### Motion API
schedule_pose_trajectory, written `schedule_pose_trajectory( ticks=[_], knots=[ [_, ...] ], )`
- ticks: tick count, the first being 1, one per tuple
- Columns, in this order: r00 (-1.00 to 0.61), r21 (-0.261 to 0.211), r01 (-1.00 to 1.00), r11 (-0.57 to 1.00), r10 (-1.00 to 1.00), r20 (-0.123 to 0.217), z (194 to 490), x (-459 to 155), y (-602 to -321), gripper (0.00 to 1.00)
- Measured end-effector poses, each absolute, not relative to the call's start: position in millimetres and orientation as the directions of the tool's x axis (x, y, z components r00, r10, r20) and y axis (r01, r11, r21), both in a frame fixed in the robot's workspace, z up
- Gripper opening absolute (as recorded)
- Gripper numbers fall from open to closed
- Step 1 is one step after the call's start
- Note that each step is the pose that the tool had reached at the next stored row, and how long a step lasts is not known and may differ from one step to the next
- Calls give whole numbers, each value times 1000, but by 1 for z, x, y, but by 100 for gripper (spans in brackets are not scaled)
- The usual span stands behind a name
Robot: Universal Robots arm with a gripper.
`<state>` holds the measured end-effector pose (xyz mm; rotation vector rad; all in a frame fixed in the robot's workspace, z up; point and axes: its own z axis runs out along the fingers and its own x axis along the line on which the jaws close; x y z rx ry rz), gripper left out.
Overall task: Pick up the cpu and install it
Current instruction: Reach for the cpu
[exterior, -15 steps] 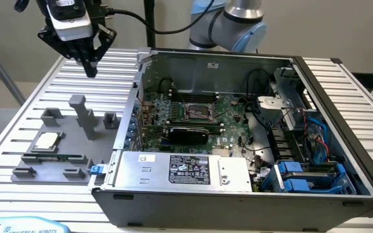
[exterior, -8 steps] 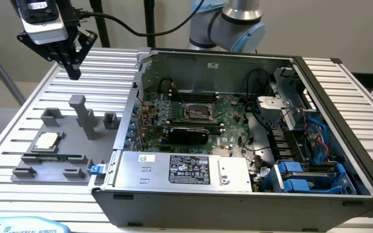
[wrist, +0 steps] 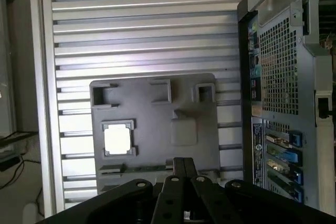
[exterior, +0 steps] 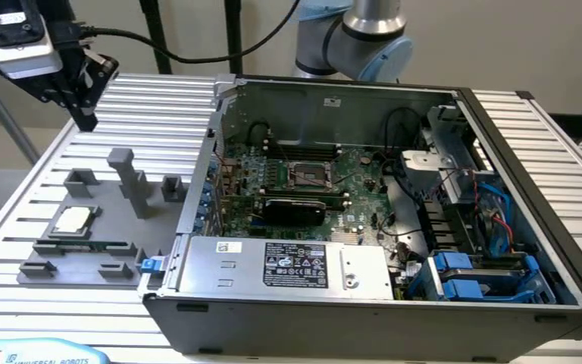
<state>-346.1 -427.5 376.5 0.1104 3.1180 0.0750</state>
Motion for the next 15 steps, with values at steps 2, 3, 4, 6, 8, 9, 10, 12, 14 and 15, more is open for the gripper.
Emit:
schedule_pose_trajectory(
  ticks=[2, 3, 4, 6, 8, 9, 10, 12, 14, 15],
  knots=[
    [-997, 49, 70, 996, 71, -19, 373, -355, -428, 11],
    [-997, 49, 70, 996, 71, -18, 372, -360, -429, 11],
    [-997, 49, 70, 996, 71, -18, 370, -364, -429, 11],
    [-997, 49, 70, 996, 71, -18, 366, -373, -430, 11],
    [-997, 49, 70, 996, 71, -17, 363, -382, -430, 11],
    [-997, 49, 70, 996, 71, -17, 361, -387, -430, 11],
    [-997, 49, 70, 996, 71, -17, 359, -391, -431, 11],
    [-997, 48, 70, 996, 71, -17, 356, -401, -431, 11],
    [-997, 48, 70, 996, 71, -16, 352, -409, -431, 11],
    [-997, 48, 70, 996, 71, -16, 350, -414, -431, 11]
  ],
)
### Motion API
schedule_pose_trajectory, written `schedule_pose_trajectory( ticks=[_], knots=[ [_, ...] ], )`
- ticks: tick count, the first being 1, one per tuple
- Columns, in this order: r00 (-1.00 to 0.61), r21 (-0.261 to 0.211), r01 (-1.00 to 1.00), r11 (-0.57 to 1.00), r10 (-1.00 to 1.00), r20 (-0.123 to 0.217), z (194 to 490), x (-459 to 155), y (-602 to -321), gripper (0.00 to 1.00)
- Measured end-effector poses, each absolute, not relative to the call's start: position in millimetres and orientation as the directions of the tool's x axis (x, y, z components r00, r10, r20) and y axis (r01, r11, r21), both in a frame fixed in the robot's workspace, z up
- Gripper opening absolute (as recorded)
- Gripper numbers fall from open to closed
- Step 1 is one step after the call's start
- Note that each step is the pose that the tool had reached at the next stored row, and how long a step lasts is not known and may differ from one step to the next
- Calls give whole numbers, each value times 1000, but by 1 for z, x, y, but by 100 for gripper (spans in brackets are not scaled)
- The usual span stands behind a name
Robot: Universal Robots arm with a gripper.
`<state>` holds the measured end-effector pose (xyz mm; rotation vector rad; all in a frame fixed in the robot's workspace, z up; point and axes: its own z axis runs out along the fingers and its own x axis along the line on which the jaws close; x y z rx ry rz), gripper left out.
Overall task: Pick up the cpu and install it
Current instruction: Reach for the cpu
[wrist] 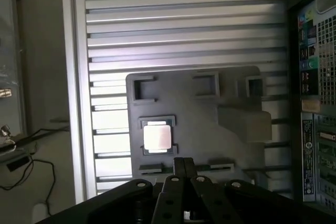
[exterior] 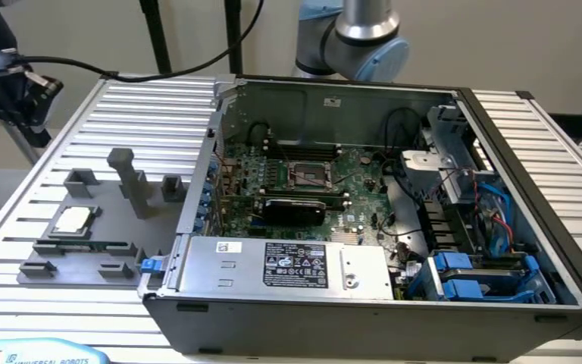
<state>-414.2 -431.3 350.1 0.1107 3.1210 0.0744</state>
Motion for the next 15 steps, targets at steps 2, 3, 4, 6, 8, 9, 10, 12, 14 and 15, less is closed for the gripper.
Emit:
schedule_pose_trajectory(
  ticks=[2, 3, 4, 6, 8, 9, 10, 12, 14, 15],
  knots=[
    [-997, 48, 70, 996, 71, -15, 347, -423, -432, 11],
    [-997, 48, 70, 996, 71, -15, 345, -428, -432, 11],
    [-997, 48, 70, 996, 71, -15, 343, -431, -432, 11],
    [-997, 48, 70, 996, 71, -14, 339, -434, -433, 11],
    [-997, 48, 70, 996, 71, -12, 337, -434, -433, 11],
    [-997, 48, 71, 996, 71, -12, 337, -434, -433, 11],
    [-997, 48, 71, 996, 71, -12, 337, -434, -433, 11],
    [-997, 48, 71, 996, 71, -12, 337, -434, -433, 11],
    [-997, 48, 71, 996, 71, -12, 337, -434, -433, 11],
    [-997, 48, 71, 996, 71, -12, 337, -434, -433, 11]
  ],
)
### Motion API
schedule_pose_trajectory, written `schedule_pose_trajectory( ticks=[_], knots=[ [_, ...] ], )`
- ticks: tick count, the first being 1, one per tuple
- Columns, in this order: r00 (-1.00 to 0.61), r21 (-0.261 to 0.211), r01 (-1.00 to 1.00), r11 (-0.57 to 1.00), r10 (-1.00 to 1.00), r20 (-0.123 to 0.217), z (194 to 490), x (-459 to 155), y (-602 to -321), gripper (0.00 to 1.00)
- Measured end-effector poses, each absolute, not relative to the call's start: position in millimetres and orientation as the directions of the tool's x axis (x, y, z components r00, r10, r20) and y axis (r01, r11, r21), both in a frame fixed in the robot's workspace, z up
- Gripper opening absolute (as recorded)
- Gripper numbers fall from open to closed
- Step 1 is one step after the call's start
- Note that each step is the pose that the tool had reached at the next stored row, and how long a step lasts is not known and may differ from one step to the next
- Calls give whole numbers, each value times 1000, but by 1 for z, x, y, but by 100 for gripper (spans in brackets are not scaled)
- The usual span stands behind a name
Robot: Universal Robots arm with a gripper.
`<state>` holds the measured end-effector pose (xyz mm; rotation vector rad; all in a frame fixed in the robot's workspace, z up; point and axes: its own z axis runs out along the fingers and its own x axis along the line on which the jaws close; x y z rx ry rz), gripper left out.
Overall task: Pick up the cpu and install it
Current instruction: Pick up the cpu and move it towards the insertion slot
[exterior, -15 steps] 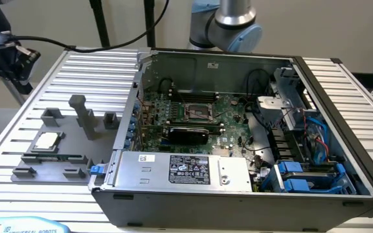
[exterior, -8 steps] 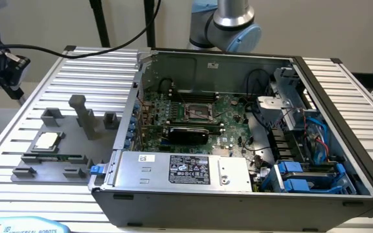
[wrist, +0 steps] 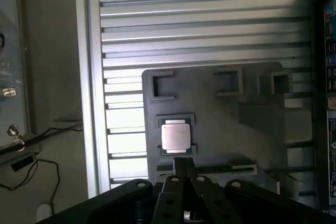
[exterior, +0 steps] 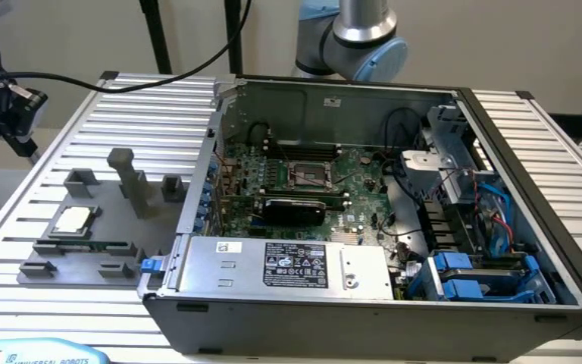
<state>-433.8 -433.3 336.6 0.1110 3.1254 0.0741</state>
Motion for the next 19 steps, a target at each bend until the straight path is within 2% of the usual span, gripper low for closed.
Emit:
schedule_pose_trajectory(
  ticks=[9, 12, 15, 19],
  knots=[
    [-997, 48, 71, 996, 71, -12, 337, -434, -433, 13],
    [-997, 48, 71, 996, 71, -12, 337, -434, -433, 31],
    [-997, 48, 71, 996, 71, -12, 337, -434, -433, 37],
    [-997, 48, 71, 996, 71, -12, 337, -434, -433, 60]
  ],
)
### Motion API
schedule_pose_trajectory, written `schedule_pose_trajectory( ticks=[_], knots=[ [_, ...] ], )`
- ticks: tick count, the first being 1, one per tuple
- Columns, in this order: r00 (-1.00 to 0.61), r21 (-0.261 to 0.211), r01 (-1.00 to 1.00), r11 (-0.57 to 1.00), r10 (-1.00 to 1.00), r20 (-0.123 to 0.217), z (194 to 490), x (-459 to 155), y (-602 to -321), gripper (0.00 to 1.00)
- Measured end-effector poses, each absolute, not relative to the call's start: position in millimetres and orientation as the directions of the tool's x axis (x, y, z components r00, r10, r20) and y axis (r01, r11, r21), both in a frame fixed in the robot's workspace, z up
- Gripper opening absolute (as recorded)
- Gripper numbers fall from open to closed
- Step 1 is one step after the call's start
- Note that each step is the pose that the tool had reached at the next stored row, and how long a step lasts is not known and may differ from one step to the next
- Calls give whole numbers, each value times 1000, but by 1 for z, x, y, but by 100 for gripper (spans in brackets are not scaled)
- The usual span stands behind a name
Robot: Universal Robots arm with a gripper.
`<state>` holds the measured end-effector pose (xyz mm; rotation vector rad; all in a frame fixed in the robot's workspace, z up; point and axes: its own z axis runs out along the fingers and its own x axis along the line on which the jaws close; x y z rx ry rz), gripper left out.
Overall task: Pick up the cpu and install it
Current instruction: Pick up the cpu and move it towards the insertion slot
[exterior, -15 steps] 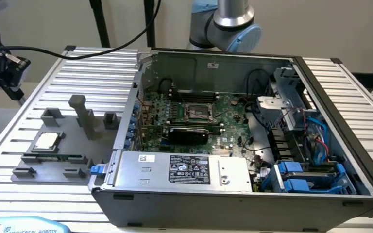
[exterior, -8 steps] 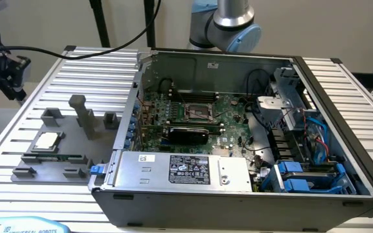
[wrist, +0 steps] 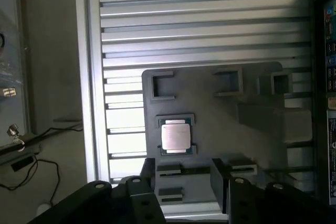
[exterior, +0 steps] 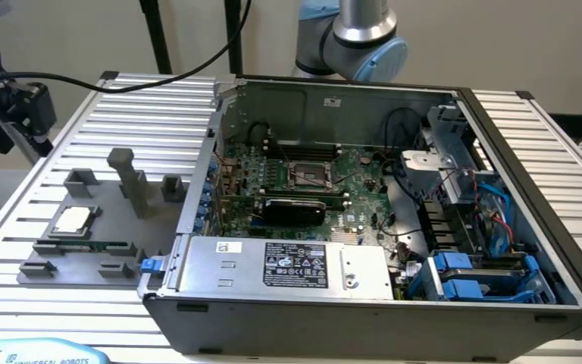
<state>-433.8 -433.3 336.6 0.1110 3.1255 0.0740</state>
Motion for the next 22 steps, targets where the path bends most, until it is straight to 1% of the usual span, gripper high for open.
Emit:
schedule_pose_trajectory(
  ticks=[2, 3, 22],
  knots=[
    [-997, 48, 71, 996, 71, -11, 337, -434, -433, 60],
    [-997, 48, 71, 996, 71, -12, 336, -434, -433, 66],
    [-998, 48, 58, 997, 58, -12, 302, -434, -437, 66]
  ],
)
